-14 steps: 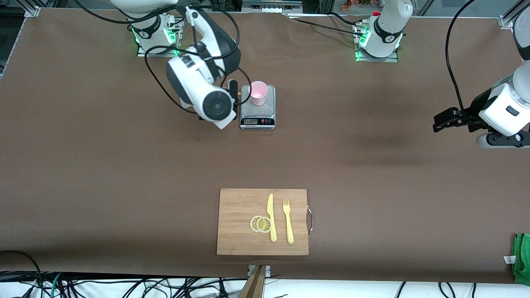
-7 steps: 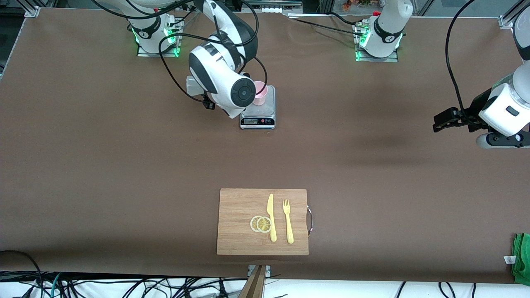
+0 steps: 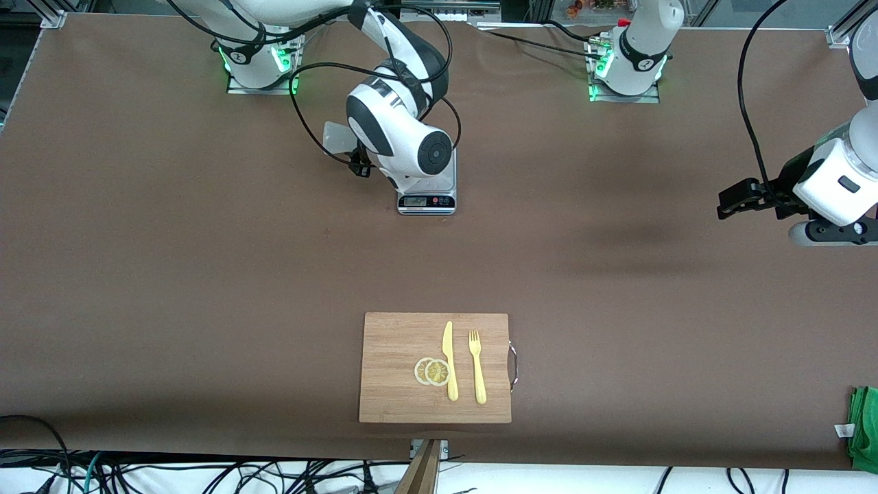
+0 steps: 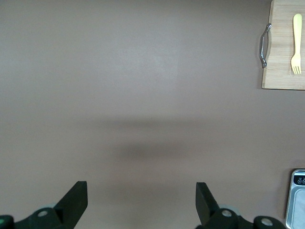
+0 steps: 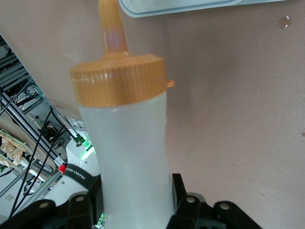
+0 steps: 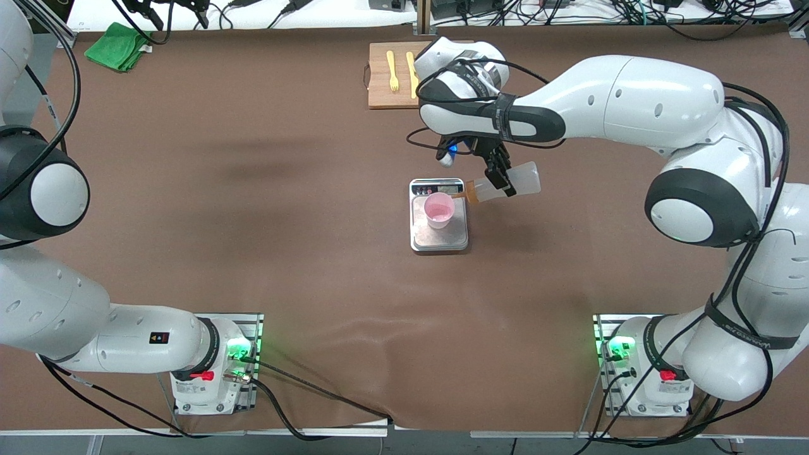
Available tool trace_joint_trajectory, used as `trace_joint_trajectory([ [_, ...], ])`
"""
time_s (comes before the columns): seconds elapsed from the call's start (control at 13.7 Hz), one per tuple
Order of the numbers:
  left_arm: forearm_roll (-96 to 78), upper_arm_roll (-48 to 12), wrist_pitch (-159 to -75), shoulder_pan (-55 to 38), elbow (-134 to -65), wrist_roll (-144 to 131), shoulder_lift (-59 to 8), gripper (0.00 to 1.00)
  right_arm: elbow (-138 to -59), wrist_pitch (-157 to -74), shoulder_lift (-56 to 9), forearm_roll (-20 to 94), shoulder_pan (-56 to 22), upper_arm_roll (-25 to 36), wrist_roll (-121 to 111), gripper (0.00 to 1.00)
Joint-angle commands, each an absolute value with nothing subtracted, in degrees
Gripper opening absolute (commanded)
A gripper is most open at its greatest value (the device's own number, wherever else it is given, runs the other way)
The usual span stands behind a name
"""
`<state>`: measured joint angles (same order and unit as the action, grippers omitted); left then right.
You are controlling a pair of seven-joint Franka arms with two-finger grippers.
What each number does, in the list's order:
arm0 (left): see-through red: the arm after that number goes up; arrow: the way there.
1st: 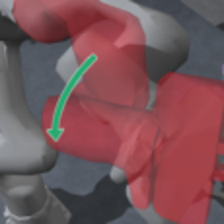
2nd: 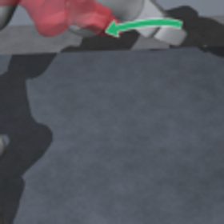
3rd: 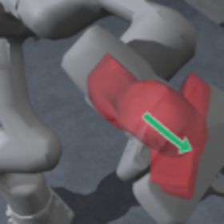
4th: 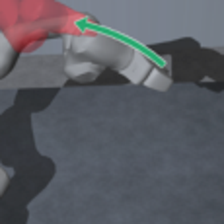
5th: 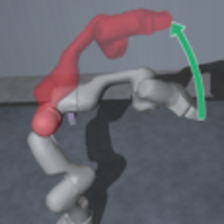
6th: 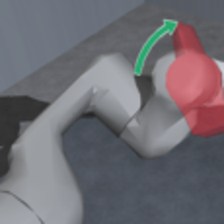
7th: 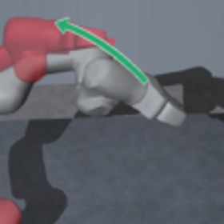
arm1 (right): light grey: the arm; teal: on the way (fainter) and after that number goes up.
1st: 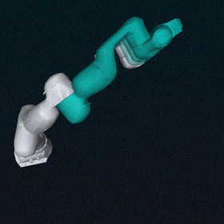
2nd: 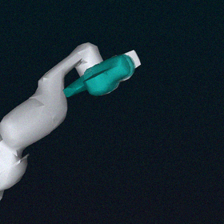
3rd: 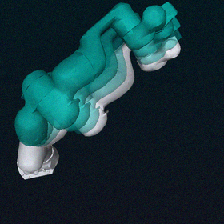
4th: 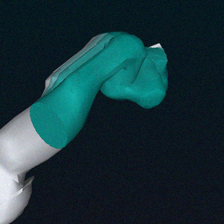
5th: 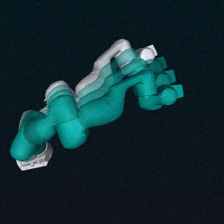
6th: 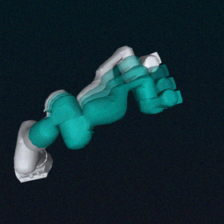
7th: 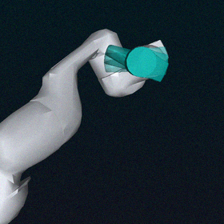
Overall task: Add sauce to pink cup with both arms
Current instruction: 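Tilt the bottle over the pink cup with the right gripper, squeezing sauce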
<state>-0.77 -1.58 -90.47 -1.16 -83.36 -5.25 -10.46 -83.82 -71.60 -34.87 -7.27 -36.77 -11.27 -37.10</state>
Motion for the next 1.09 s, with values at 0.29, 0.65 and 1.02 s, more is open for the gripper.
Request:
trace_joint_trajectory([
  [0.29, -0.8, -1.7, -89.5, -0.9, -81.3, -3.9, -11.5, 1.00, -80.4, -71.4, -36.7, -9.2, -38.0, -12.0, -34.7, 0.58],
  [0.65, -0.8, -1.6, -89.5, -0.9, -81.3, -3.9, -11.5, 1.00, -79.8, -69.8, -36.5, -9.1, -38.0, -12.1, -34.2, 0.55],
  [1.02, -0.8, -1.6, -89.5, -0.9, -81.3, -3.9, -11.5, 1.00, -76.7, -66.5, -36.4, -9.1, -37.5, -12.9, -34.6, 0.36],
])
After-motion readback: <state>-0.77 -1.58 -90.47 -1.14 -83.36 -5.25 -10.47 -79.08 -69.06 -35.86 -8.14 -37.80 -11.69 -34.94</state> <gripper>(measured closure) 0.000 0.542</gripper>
